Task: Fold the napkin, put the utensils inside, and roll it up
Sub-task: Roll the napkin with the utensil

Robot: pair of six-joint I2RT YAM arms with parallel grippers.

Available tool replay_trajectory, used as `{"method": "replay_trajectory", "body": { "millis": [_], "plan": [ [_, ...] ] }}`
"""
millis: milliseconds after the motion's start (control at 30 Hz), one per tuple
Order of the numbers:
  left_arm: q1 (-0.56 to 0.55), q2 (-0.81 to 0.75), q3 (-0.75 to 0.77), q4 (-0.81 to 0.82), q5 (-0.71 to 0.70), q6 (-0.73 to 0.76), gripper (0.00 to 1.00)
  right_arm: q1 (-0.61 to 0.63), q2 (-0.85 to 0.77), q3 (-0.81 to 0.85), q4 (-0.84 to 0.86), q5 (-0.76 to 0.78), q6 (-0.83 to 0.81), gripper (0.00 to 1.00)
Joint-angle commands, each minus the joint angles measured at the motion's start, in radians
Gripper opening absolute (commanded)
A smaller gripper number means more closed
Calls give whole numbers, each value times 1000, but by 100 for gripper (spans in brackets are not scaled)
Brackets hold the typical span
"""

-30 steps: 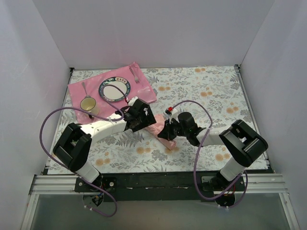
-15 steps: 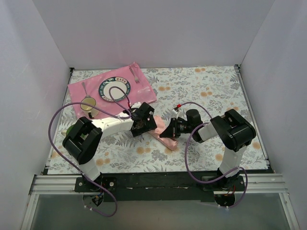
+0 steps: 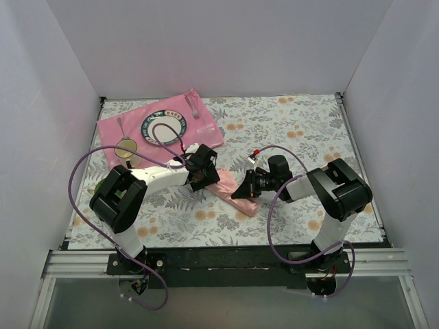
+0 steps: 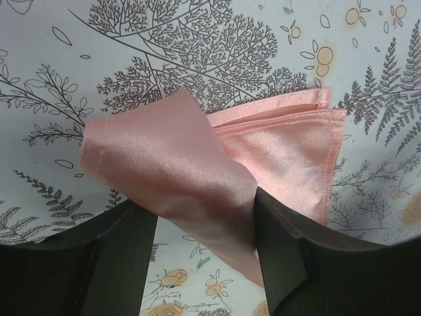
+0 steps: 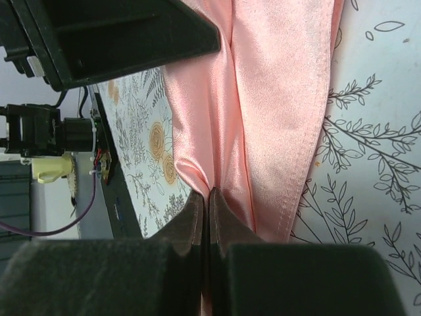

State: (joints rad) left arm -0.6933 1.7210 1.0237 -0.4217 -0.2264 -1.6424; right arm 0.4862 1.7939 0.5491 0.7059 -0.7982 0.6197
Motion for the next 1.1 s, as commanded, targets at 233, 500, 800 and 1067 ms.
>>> {"method": "replay_trajectory", "body": {
  "millis": [233, 500, 800, 1067],
  "plan": [
    [80, 26, -60, 0, -64, 85, 28, 0, -71, -2, -292, 57, -158, 1],
    [81, 60, -31, 6, 7, 121, 25, 92, -215, 164, -667, 332, -437, 44],
    [81, 81, 22, -19, 81, 162, 25, 380, -332, 271, -743, 853, -716, 69],
    [80, 100, 30, -26, 119, 165, 25, 529, -153, 351, -660, 1059, -807, 73]
  ]
}}
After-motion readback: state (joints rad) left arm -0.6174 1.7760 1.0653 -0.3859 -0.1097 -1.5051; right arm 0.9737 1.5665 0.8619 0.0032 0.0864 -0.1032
